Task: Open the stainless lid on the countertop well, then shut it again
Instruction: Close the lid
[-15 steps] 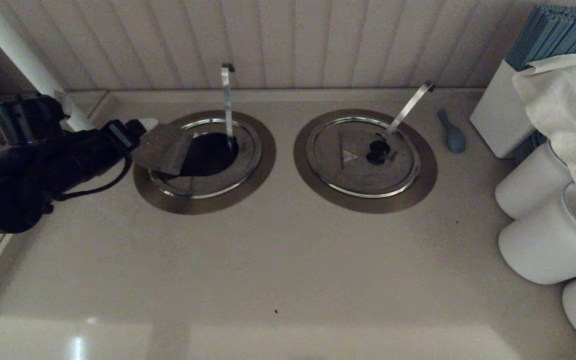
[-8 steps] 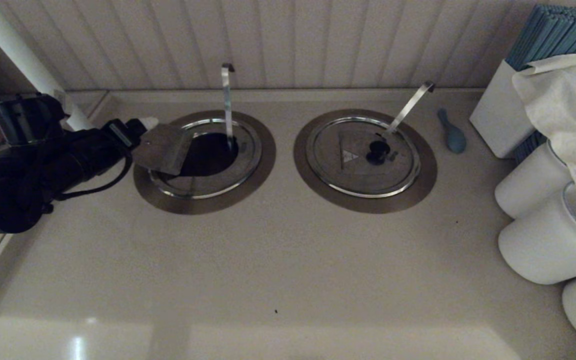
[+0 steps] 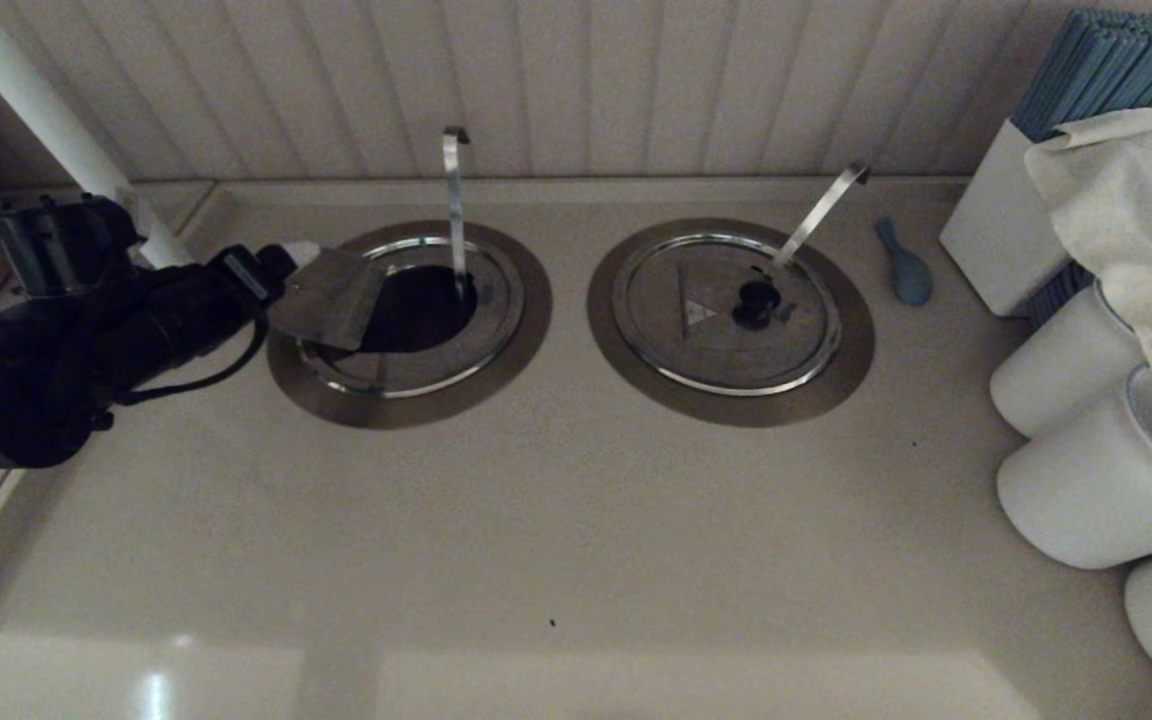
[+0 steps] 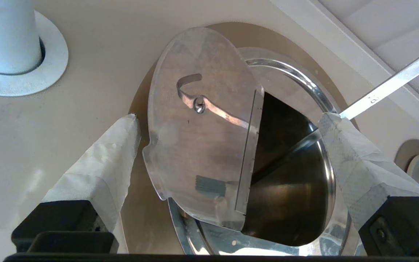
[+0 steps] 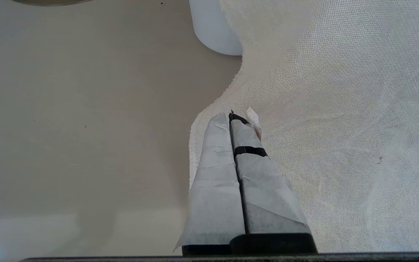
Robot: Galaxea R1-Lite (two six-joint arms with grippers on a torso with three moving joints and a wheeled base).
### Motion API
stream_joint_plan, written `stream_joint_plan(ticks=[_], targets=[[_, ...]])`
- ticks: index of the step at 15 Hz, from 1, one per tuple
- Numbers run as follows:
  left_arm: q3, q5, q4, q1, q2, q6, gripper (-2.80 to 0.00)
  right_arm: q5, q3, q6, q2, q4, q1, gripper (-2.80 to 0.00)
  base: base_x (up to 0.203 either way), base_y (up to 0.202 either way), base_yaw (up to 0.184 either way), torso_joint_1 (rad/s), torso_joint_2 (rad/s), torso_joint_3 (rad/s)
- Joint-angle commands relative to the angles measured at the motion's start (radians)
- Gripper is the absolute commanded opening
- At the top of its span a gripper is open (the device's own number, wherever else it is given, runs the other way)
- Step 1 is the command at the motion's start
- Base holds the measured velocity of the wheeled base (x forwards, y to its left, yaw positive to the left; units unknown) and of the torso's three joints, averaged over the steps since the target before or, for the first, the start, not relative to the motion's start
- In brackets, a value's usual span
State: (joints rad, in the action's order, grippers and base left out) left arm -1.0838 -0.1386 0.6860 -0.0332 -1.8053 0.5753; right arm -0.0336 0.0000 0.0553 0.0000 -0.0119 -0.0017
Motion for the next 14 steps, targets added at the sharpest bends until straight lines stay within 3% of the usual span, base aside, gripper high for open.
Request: stream_joint_plan(ticks=[1, 14], targets=[[-0.002, -0.001, 0.006, 0.0, -0.009, 0.006, 0.0, 0.0, 0.0, 0.0, 0.001, 0.0, 0.0, -2.8, 0.0, 0.0, 0.0, 0.0, 0.0, 0.0], [0.002, 0.0, 0.049, 0.055, 0.018, 0.021, 0.0, 0.0, 0.0, 0.0, 0.001, 0.0, 0.0, -2.8, 0.0, 0.0, 0.0, 0.0, 0.0, 0.0]])
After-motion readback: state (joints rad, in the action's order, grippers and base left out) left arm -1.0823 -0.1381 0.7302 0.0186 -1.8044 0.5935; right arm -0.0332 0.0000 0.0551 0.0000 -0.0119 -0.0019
